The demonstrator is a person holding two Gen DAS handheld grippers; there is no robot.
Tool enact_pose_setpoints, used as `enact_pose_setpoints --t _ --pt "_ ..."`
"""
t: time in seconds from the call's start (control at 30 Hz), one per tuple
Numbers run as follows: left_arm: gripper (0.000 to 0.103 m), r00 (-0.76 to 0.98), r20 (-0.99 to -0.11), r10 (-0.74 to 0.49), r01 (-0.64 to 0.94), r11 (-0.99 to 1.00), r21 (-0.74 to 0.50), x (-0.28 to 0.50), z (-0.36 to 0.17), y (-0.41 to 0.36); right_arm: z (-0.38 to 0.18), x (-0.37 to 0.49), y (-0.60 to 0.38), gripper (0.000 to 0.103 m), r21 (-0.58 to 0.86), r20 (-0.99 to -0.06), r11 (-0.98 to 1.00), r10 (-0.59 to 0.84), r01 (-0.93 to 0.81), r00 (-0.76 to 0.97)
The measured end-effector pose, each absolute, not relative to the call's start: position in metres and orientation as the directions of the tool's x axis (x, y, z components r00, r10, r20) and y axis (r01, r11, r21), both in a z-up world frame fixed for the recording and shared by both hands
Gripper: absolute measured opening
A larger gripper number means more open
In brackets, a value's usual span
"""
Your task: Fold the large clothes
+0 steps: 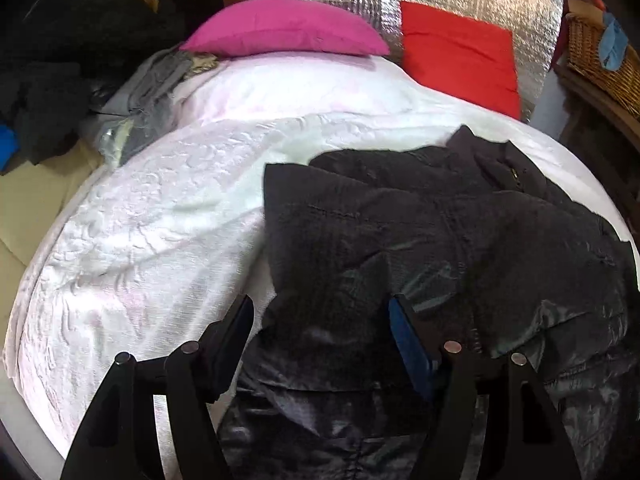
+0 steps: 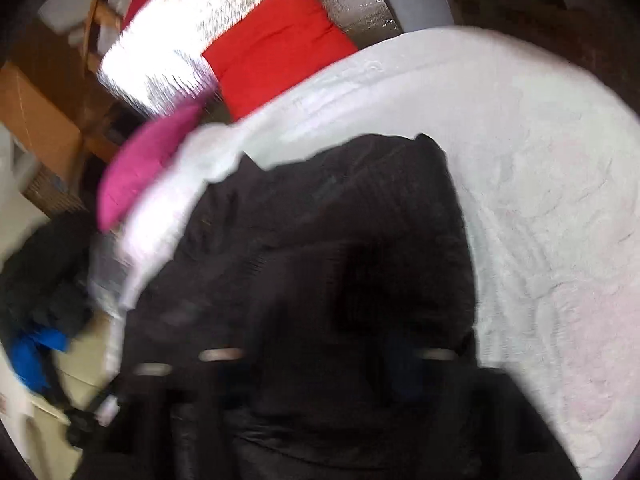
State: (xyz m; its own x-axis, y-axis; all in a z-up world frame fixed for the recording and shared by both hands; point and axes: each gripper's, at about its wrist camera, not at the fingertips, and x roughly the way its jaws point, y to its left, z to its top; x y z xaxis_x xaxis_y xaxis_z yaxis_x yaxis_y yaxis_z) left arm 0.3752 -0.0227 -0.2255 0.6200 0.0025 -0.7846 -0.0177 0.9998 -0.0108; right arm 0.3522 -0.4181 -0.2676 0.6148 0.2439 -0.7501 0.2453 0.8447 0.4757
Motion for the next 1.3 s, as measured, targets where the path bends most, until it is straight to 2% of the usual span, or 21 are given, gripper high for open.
enact_pose_setpoints --t 0.03,0.1,0.13,0.23,0.33,0.4,0.43,0.53,0.57,0.63,0.67,0.7,0.73,0.83,0.87,0.9,1.0,1.03,1.1,1.23,1.3 --pt "0.070 0.625 -0.781 0.003 -0.018 1.000 -0.010 0.375 -0.225 -0.022 -0.264 0.351 -0.411 0.022 0.441 -0.755 0.868 0.221 0.228 0.617" --pt "0.070 0.626 -0.780 0.013 -0.011 1.000 0.008 0.374 -0.225 -0.024 -0.250 0.342 -0.401 0.010 0.390 -0.744 0.899 0.179 0.200 0.644" --pt "0.070 0.624 -0.781 0.020 -0.004 1.000 0.023 0.375 -0.227 -0.026 -0.243 0.337 -0.398 0.008 0.376 -0.730 0.907 0.163 0.190 0.664" --pt "0.070 0.603 -0.798 -0.004 0.060 0.997 0.041 0.376 -0.235 -0.038 -0.218 0.320 -0.391 0.007 0.308 -0.677 0.930 0.066 0.201 0.733" --pt "0.071 0.608 -0.792 0.060 0.107 0.982 0.157 0.375 -0.242 -0.055 -0.230 0.325 -0.398 0.007 0.294 -0.719 0.924 0.046 0.244 0.693" --pt "0.071 0.613 -0.787 0.065 0.120 0.977 0.174 0.374 -0.240 -0.056 -0.248 0.335 -0.407 0.008 0.322 -0.773 0.904 0.079 0.281 0.630" --pt "0.071 0.608 -0.793 0.046 0.115 0.983 0.146 0.375 -0.238 -0.051 -0.252 0.338 -0.412 0.008 0.357 -0.778 0.887 0.109 0.293 0.619" --pt "0.071 0.612 -0.791 -0.005 0.072 0.996 0.050 0.377 -0.228 -0.033 -0.239 0.329 -0.431 0.009 0.504 -0.701 0.817 0.195 0.282 0.686" --pt "0.071 0.627 -0.779 -0.001 0.056 0.997 0.044 0.376 -0.223 -0.030 -0.231 0.324 -0.432 0.012 0.530 -0.656 0.809 0.200 0.255 0.728" --pt "0.071 0.674 -0.739 0.025 0.024 0.998 0.056 0.371 -0.212 -0.024 -0.219 0.320 -0.428 0.024 0.539 -0.601 0.816 0.197 0.210 0.774" --pt "0.071 0.698 -0.714 0.049 0.009 0.997 0.076 0.369 -0.208 -0.023 -0.216 0.320 -0.423 0.042 0.543 -0.585 0.818 0.209 0.187 0.784" --pt "0.071 0.713 -0.697 0.074 -0.003 0.995 0.102 0.367 -0.205 -0.023 -0.215 0.322 -0.414 0.074 0.548 -0.571 0.822 0.235 0.152 0.786" --pt "0.072 0.714 -0.694 0.097 -0.008 0.991 0.130 0.368 -0.206 -0.024 -0.215 0.324 -0.405 0.082 0.549 -0.563 0.826 0.253 0.127 0.787" --pt "0.072 0.664 -0.739 0.112 0.008 0.988 0.157 0.374 -0.220 -0.027 -0.215 0.334 -0.366 0.080 0.490 -0.571 0.871 0.280 0.046 0.772" --pt "0.072 0.648 -0.753 0.112 0.018 0.987 0.162 0.376 -0.225 -0.028 -0.215 0.336 -0.353 0.074 0.466 -0.583 0.885 0.289 0.021 0.759" --pt "0.072 0.637 -0.762 0.120 0.029 0.984 0.179 0.378 -0.230 -0.030 -0.217 0.341 -0.337 0.062 0.435 -0.594 0.900 0.299 -0.014 0.747" --pt "0.076 0.633 -0.755 0.169 0.047 0.966 0.256 0.379 -0.235 -0.037 -0.231 0.356 -0.303 0.048 0.356 -0.664 0.933 0.298 -0.061 0.686" --pt "0.081 0.631 -0.752 0.190 0.050 0.958 0.284 0.379 -0.237 -0.039 -0.241 0.362 -0.294 0.046 0.327 -0.704 0.943 0.287 -0.062 0.649" --pt "0.082 0.629 -0.747 0.215 0.061 0.945 0.323 0.378 -0.240 -0.041 -0.270 0.374 -0.283 0.044 0.256 -0.813 0.965 0.245 -0.054 0.527" --pt "0.082 0.668 -0.714 0.211 0.046 0.946 0.322 0.372 -0.226 -0.040 -0.261 0.367 -0.293 0.043 0.268 -0.809 0.960 0.270 -0.082 0.521" --pt "0.082 0.713 -0.674 0.191 0.028 0.954 0.300 0.370 -0.212 -0.041 -0.247 0.358 -0.313 0.043 0.318 -0.759 0.946 0.298 -0.071 0.579"
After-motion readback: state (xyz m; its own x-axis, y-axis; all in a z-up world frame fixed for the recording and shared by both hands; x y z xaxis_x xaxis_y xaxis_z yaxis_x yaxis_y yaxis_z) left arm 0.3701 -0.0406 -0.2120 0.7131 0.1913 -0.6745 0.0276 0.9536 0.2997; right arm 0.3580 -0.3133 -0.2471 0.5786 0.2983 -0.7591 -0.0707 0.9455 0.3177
